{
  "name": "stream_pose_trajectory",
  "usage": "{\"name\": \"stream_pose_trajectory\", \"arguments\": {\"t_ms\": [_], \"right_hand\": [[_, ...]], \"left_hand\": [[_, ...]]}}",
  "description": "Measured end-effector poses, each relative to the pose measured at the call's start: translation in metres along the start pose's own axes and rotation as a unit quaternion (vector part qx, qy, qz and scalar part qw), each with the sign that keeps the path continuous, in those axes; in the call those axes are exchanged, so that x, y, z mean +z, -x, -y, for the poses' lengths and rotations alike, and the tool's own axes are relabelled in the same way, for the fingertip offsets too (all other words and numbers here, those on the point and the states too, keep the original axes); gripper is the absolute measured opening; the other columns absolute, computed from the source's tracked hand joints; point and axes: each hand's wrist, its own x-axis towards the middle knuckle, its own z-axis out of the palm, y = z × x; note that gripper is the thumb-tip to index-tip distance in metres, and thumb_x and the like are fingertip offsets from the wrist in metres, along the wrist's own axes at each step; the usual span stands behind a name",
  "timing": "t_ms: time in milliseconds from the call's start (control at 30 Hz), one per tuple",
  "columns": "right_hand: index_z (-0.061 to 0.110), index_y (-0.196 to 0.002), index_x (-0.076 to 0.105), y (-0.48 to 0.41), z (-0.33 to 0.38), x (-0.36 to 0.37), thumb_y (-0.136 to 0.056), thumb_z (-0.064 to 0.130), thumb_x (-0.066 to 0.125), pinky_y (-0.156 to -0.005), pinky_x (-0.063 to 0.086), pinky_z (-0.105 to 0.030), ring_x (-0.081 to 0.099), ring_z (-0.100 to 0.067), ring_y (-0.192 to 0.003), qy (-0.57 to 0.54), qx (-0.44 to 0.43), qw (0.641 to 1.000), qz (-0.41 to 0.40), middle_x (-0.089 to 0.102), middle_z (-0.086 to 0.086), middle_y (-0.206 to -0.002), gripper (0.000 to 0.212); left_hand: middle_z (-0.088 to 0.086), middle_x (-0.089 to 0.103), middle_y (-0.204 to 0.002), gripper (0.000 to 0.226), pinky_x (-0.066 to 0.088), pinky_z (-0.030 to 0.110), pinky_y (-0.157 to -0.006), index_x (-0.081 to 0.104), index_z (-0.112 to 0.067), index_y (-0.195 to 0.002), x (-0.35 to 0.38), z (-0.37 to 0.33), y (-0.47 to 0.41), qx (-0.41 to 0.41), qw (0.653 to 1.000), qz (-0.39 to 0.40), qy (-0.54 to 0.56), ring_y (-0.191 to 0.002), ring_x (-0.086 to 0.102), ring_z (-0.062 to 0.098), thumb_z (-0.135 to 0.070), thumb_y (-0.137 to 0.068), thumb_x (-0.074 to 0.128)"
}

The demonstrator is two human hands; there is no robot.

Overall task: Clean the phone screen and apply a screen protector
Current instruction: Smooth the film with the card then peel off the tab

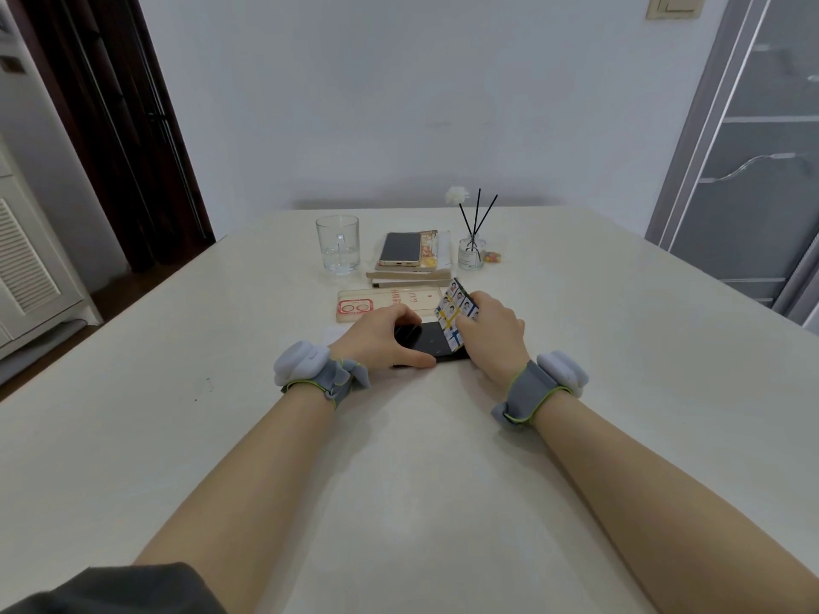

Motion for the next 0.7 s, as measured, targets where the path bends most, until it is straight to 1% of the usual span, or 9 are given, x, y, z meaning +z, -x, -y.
{"name": "stream_pose_trajectory", "arguments": {"t_ms": [100, 167, 333, 433, 533, 700], "right_hand": [[0.013, -0.112, 0.057, 0.0, 0.006, 0.004, -0.09, 0.017, 0.044, -0.097, 0.032, -0.041, 0.054, -0.033, -0.106, -0.001, -0.018, 1.0, 0.015, 0.064, -0.009, -0.116, 0.025], [0.014, -0.112, 0.057, -0.002, 0.004, 0.0, -0.09, 0.017, 0.044, -0.098, 0.033, -0.042, 0.054, -0.032, -0.106, -0.007, -0.007, 1.0, 0.013, 0.064, -0.008, -0.116, 0.026], [0.013, -0.113, 0.056, -0.006, -0.005, -0.007, -0.089, 0.015, 0.044, -0.096, 0.034, -0.039, 0.054, -0.033, -0.107, 0.003, 0.032, 0.999, -0.022, 0.063, -0.01, -0.116, 0.027], [0.012, -0.114, 0.055, -0.004, 0.0, 0.0, -0.091, 0.014, 0.042, -0.093, 0.033, -0.039, 0.054, -0.034, -0.107, 0.016, 0.005, 1.0, -0.009, 0.063, -0.011, -0.118, 0.027], [0.012, -0.114, 0.053, -0.004, 0.004, 0.005, -0.09, 0.013, 0.042, -0.094, 0.033, -0.04, 0.054, -0.035, -0.107, 0.019, -0.017, 1.0, 0.011, 0.062, -0.01, -0.12, 0.027], [0.015, -0.114, 0.055, -0.008, -0.003, -0.004, -0.09, 0.014, 0.042, -0.094, 0.032, -0.039, 0.055, -0.033, -0.106, -0.001, 0.004, 1.0, -0.013, 0.063, -0.009, -0.117, 0.027]], "left_hand": [[0.0, 0.059, -0.12, 0.064, 0.043, 0.028, -0.098, 0.055, -0.017, -0.121, 0.0, -0.001, 0.0, 0.001, 1.0, -0.001, 0.001, -0.113, 0.054, 0.015, -0.037, -0.066, 0.082], [-0.001, 0.058, -0.121, 0.065, 0.042, 0.027, -0.098, 0.054, -0.017, -0.122, 0.0, -0.001, 0.0, 0.001, 1.0, 0.001, 0.001, -0.114, 0.053, 0.015, -0.037, -0.067, 0.082], [-0.002, 0.057, -0.123, 0.064, 0.039, 0.022, -0.095, 0.054, -0.018, -0.122, 0.0, 0.001, 0.0, 0.002, 1.0, -0.001, 0.004, -0.114, 0.052, 0.013, -0.037, -0.067, 0.082], [-0.001, 0.058, -0.123, 0.065, 0.04, 0.023, -0.095, 0.054, -0.017, -0.123, 0.0, 0.001, 0.0, 0.001, 1.0, 0.0, 0.003, -0.114, 0.052, 0.014, -0.037, -0.067, 0.082], [-0.001, 0.058, -0.122, 0.065, 0.04, 0.022, -0.093, 0.054, -0.016, -0.123, 0.0, 0.0, 0.0, 0.001, 1.0, 0.0, 0.004, -0.113, 0.053, 0.014, -0.037, -0.067, 0.082], [-0.002, 0.058, -0.123, 0.065, 0.039, 0.022, -0.094, 0.054, -0.018, -0.123, 0.0, 0.001, -0.001, 0.001, 1.0, -0.001, 0.001, -0.114, 0.052, 0.013, -0.038, -0.067, 0.082]]}}
